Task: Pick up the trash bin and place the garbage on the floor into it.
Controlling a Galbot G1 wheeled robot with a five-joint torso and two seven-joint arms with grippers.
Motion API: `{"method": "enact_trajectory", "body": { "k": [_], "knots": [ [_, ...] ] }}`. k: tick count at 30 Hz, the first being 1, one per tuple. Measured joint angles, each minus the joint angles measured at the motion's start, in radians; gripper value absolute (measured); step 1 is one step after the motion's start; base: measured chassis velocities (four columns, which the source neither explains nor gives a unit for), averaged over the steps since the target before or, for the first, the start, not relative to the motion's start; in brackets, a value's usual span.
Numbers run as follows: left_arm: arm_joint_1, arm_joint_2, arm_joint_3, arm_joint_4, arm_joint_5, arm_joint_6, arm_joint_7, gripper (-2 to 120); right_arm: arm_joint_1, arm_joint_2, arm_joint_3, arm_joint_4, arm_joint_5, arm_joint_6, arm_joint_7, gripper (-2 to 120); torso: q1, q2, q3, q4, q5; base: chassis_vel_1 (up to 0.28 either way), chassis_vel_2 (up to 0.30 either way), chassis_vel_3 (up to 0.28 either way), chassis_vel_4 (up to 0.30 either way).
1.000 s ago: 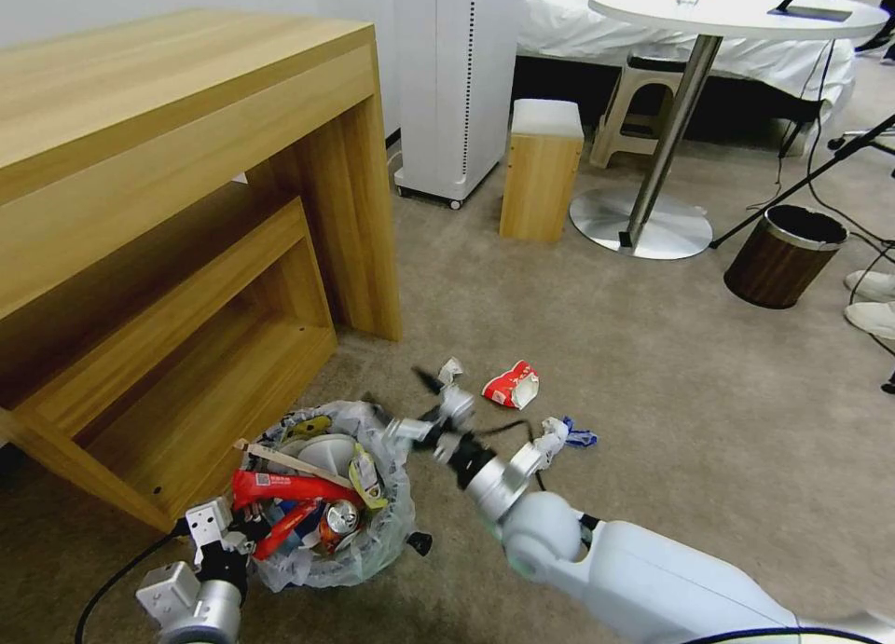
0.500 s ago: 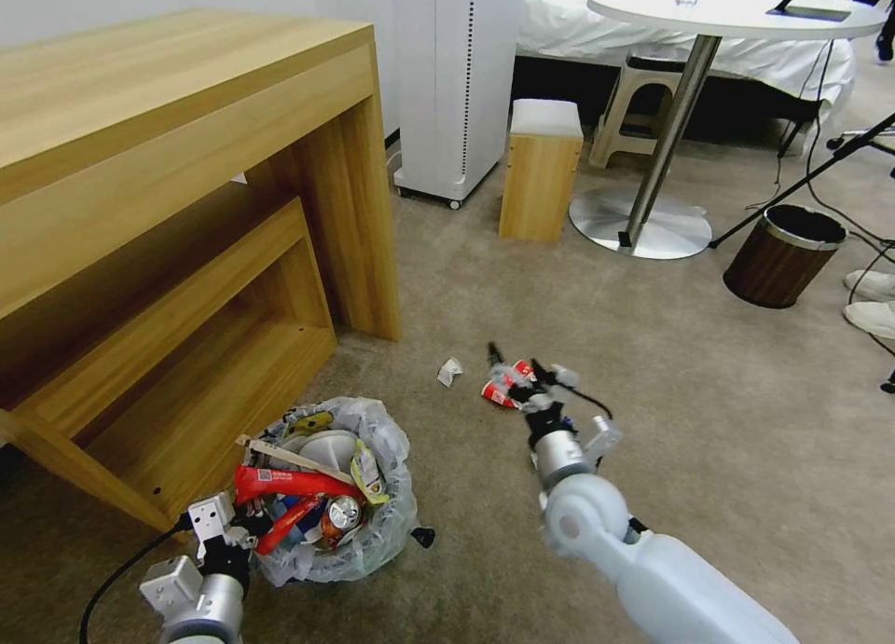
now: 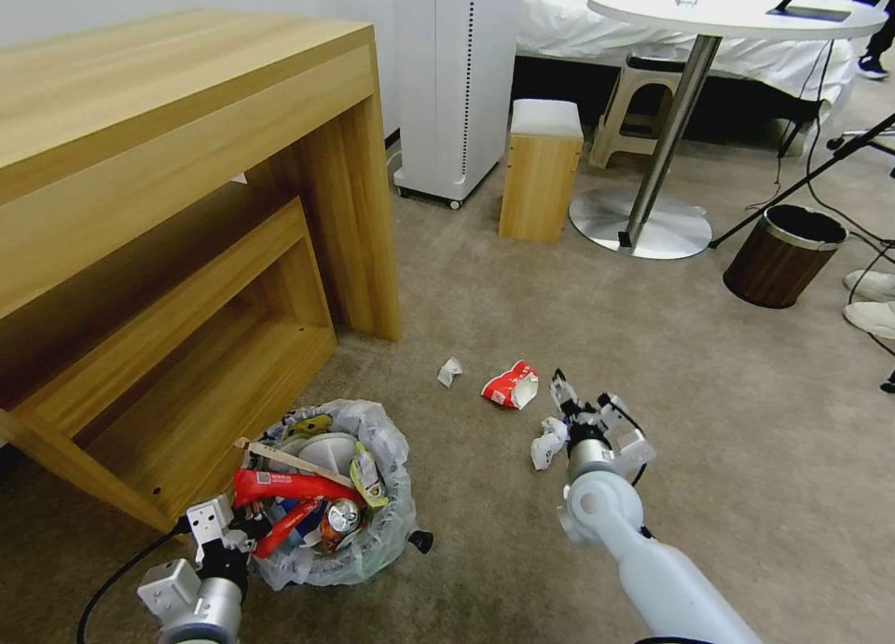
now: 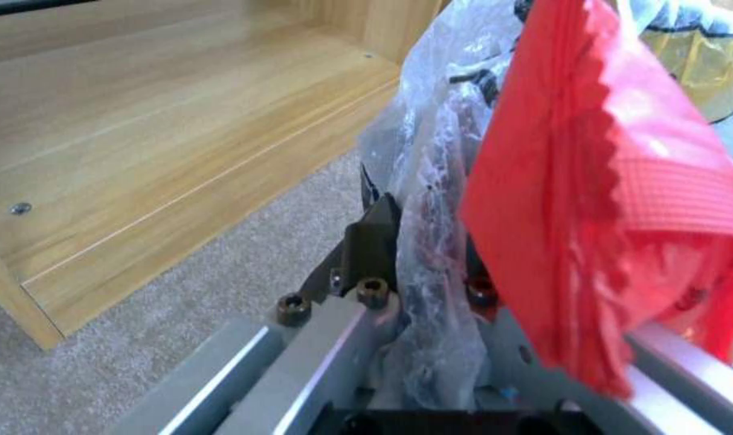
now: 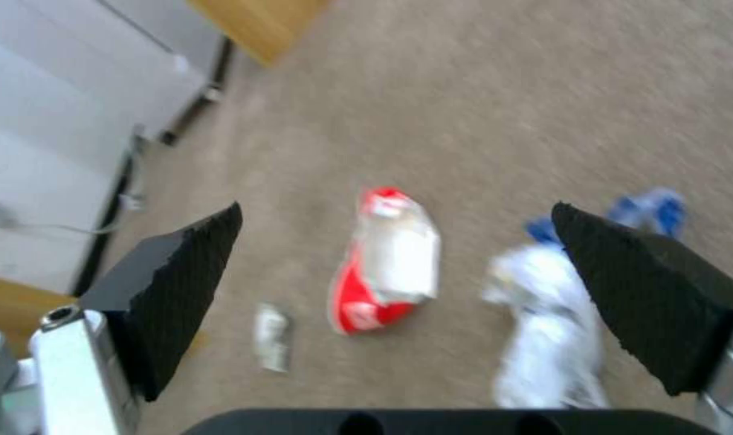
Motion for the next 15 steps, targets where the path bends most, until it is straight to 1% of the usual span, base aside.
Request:
{"method": "enact_trajectory", "body": {
  "k": [2,3,6,7,9,10,11,13,15],
  "knots": [
    [0.002,0.0,-0.001,-0.002,0.0,-0.001,0.0,1,0.016,0.024,-0.001,-0.065,-0.002,0.002,-0.011,97,0.0,0.0,0.0,0.0,-0.0002,0.0,0.0,0.0,0.0],
    [0.002,0.0,-0.001,-0.002,0.0,-0.001,0.0,1,0.016,0.024,-0.001,-0.065,-0.002,0.002,-0.011,97,0.0,0.0,0.0,0.0,-0.0002,0.0,0.0,0.0,0.0],
    [0.007,-0.001,-0.001,-0.003,0.0,-0.004,0.001,1,0.042,0.051,-0.001,-0.147,-0.007,0.002,-0.037,96,0.0,0.0,0.0,-0.0001,-0.0004,0.0,0.0,0.0,0.0],
    [0.007,-0.001,-0.001,-0.003,0.0,-0.004,0.001,1,0.042,0.051,-0.001,-0.147,-0.007,0.002,-0.037,96,0.0,0.0,0.0,-0.0001,-0.0004,0.0,0.0,0.0,0.0],
    [0.01,0.0,-0.002,-0.003,0.0,-0.004,0.001,1,0.062,0.068,-0.001,-0.2,-0.008,0.001,-0.051,97,0.0,0.0,0.0,0.0,-0.0003,0.0,0.0,0.0,0.0],
    [0.01,0.0,-0.002,-0.003,0.0,-0.004,0.001,1,0.062,0.068,-0.001,-0.2,-0.008,0.001,-0.051,97,0.0,0.0,0.0,0.0,-0.0003,0.0,0.0,0.0,0.0],
    [0.011,0.001,-0.003,-0.007,-0.001,-0.005,0.001,1,0.079,0.082,-0.004,-0.248,-0.013,0.001,-0.063,97,0.0,0.0,0.0,0.0,-0.0004,0.0,0.0,0.0,0.0],
    [0.012,0.001,-0.003,-0.007,-0.002,-0.005,0.001,1,0.081,0.084,-0.004,-0.255,-0.013,0.001,-0.066,97,0.0,0.0,0.0,0.0001,-0.0003,0.0,0.0,0.0,0.0],
    [0.016,0.002,-0.003,-0.012,-0.003,-0.005,0.001,1,0.105,0.101,-0.01,-0.317,-0.015,-0.004,-0.092,97,0.0,0.0,0.0,0.0,-0.0003,0.0,0.0,0.0,0.0]
  ]
}}
